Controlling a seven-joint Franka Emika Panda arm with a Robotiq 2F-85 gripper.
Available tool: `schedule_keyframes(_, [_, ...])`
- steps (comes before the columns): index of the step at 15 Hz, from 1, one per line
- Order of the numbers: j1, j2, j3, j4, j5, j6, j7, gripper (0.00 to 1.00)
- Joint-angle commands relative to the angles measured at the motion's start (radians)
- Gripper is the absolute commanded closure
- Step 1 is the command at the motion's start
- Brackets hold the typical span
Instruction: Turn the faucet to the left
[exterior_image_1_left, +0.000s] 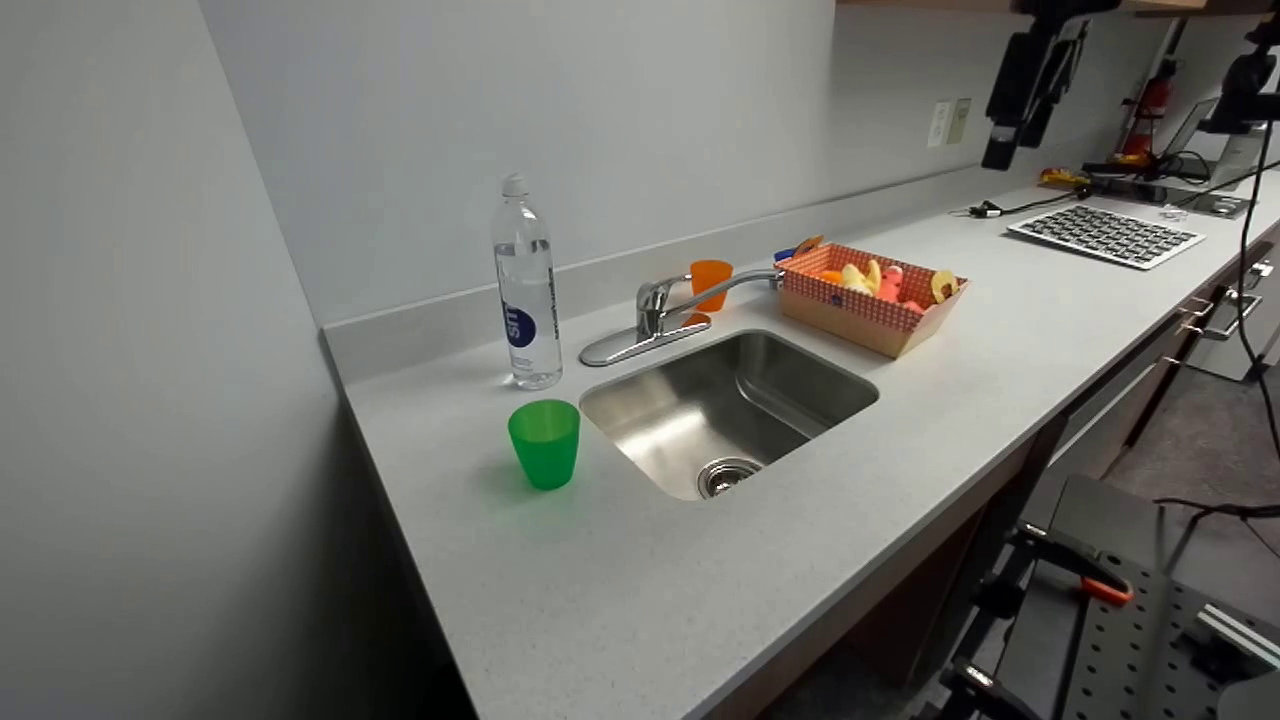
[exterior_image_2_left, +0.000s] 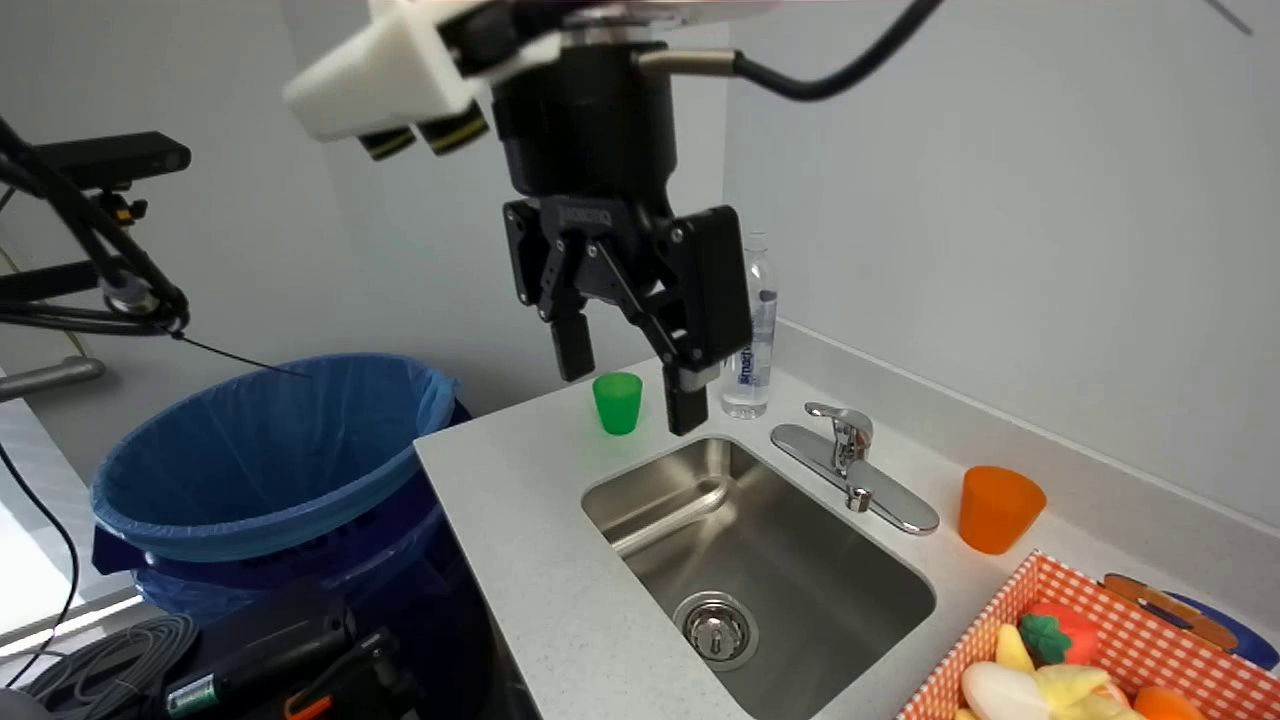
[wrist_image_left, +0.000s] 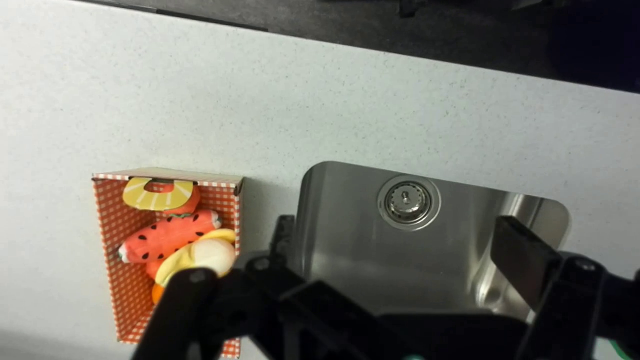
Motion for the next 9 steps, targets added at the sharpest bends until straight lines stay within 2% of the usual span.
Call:
schedule_keyframes(1, [-0.025, 0.166, -0.007, 0.069, -0.01, 0.078, 0.035, 0.0])
schedule_keyframes(9, [-0.032, 0.462, 0.007, 0.229, -0.006, 0.203, 0.072, 0.0])
